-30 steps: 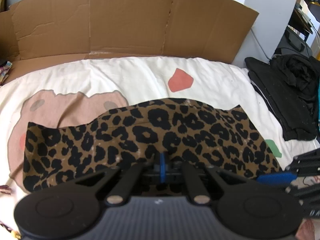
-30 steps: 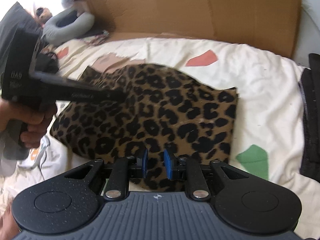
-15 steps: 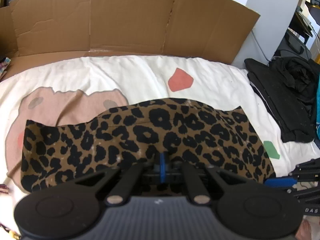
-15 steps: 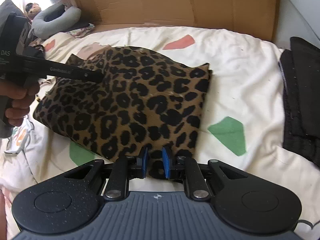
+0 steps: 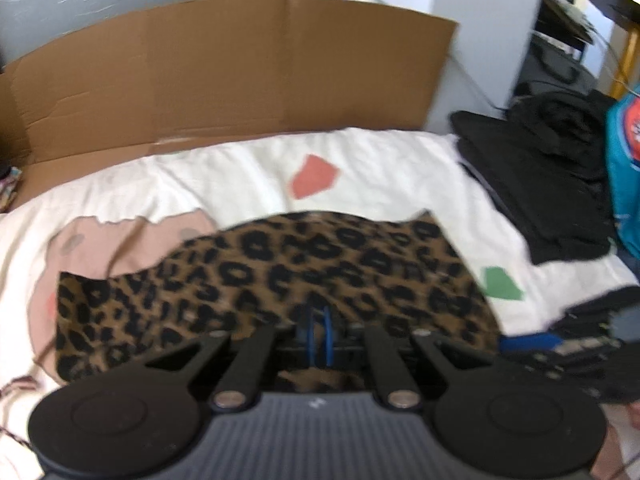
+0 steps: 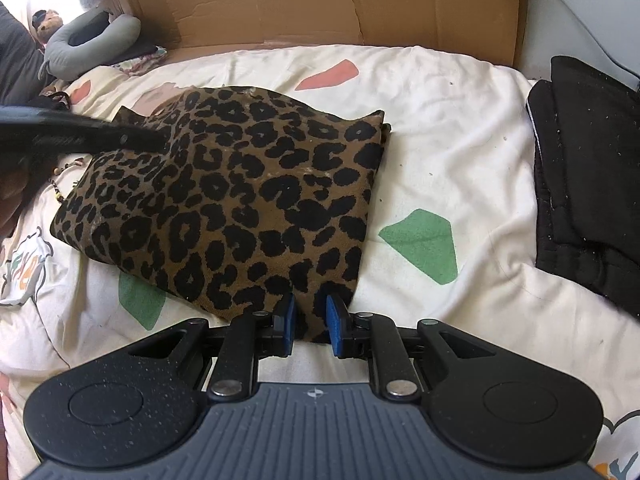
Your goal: Fold clothes
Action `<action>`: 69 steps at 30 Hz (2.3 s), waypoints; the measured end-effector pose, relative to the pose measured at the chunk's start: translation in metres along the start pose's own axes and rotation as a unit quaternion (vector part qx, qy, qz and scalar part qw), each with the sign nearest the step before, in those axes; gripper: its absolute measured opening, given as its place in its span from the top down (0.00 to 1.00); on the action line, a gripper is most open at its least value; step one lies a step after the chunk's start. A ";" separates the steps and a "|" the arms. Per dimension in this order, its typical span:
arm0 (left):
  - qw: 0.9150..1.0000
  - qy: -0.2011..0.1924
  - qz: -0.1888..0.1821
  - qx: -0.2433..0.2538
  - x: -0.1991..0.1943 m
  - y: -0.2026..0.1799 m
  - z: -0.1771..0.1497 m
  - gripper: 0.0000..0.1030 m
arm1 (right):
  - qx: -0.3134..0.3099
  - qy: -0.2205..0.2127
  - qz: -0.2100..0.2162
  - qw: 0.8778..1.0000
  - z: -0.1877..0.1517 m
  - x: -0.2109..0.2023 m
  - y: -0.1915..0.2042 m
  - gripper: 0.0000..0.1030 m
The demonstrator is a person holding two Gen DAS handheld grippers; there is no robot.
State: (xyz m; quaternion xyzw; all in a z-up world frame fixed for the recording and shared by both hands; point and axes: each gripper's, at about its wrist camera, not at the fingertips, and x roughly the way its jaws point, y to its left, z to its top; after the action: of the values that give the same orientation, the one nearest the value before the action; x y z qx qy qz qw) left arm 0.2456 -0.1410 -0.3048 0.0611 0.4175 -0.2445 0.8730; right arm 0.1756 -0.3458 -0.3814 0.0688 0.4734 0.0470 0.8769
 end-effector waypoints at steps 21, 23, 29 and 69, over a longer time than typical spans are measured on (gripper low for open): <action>0.999 0.033 -0.038 0.008 0.007 -0.035 -0.057 0.98 | -0.003 -0.002 -0.005 1.000 0.000 0.001 0.002 0.78; 0.999 0.023 -0.031 -0.008 0.003 -0.026 -0.056 0.98 | -0.004 -0.002 -0.005 1.000 0.000 0.001 0.002 0.78; 0.999 0.016 0.010 -0.037 -0.005 -0.002 -0.061 0.98 | -0.004 -0.003 -0.005 1.000 0.000 0.001 0.002 0.78; 0.999 0.021 -0.025 0.034 0.003 -0.041 -0.066 0.93 | -0.044 -0.004 0.059 0.997 0.010 0.004 0.048 0.78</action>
State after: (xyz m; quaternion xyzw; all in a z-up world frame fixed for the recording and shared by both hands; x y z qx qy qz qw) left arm 0.1816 -0.1579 -0.3454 0.0851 0.4286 -0.2787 0.8552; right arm 0.1853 -0.2991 -0.3713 0.0582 0.4622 0.1194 0.8768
